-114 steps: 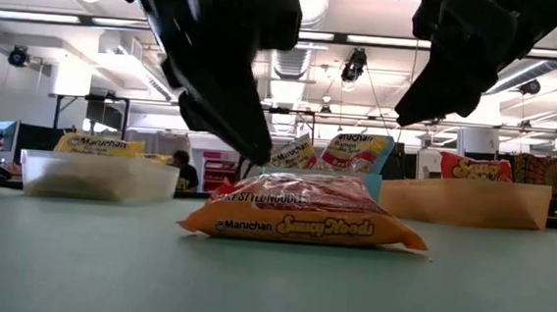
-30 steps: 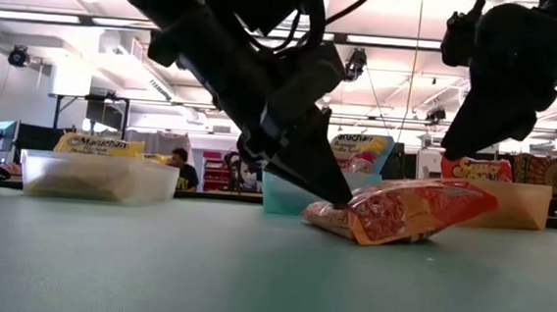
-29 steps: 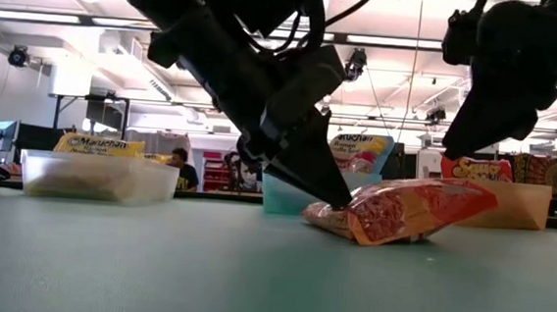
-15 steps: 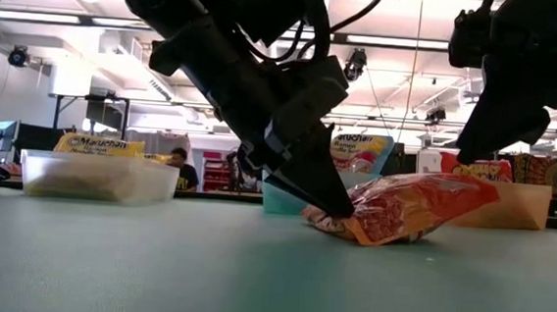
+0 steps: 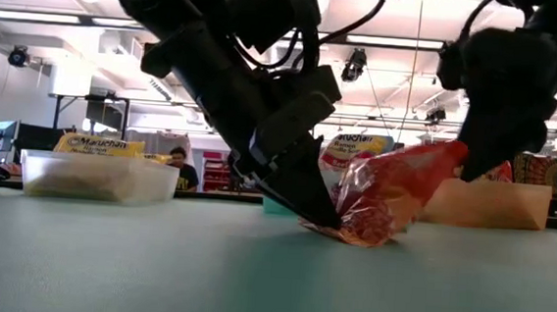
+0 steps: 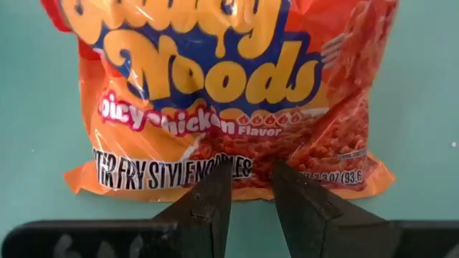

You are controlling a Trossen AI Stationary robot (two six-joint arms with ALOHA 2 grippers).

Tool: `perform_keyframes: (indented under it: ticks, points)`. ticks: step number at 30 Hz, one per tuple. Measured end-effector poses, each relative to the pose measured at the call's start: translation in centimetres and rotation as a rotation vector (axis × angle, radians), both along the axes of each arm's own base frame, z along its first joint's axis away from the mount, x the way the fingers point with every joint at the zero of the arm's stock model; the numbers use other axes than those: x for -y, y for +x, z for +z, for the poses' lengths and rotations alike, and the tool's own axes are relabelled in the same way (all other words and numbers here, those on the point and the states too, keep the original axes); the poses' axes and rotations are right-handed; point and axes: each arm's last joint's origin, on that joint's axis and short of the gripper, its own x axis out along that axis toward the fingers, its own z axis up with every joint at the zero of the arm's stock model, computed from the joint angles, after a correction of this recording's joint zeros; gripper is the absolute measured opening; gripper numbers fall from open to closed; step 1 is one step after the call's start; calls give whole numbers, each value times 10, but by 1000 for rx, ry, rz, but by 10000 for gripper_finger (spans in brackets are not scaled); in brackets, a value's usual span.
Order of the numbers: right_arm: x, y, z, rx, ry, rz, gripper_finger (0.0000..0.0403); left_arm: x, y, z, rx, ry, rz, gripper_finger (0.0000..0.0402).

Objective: Sort Maruchan noodles
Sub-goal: Put the orange noodle pack into the orange bin

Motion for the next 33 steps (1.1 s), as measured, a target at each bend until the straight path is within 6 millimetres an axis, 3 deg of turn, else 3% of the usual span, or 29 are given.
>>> perform_keyframes:
  ticks: [12, 22, 33]
  points:
    - [-4, 16, 9, 219, 71, -1, 289, 0, 0, 0, 24, 15, -14, 87]
    - [-3, 15, -4, 321, 154, -73, 299, 0, 0, 0, 29, 26, -11, 87]
    - [-9, 34, -32, 323, 142, -84, 298, 0, 1, 0, 43, 47, 8, 87]
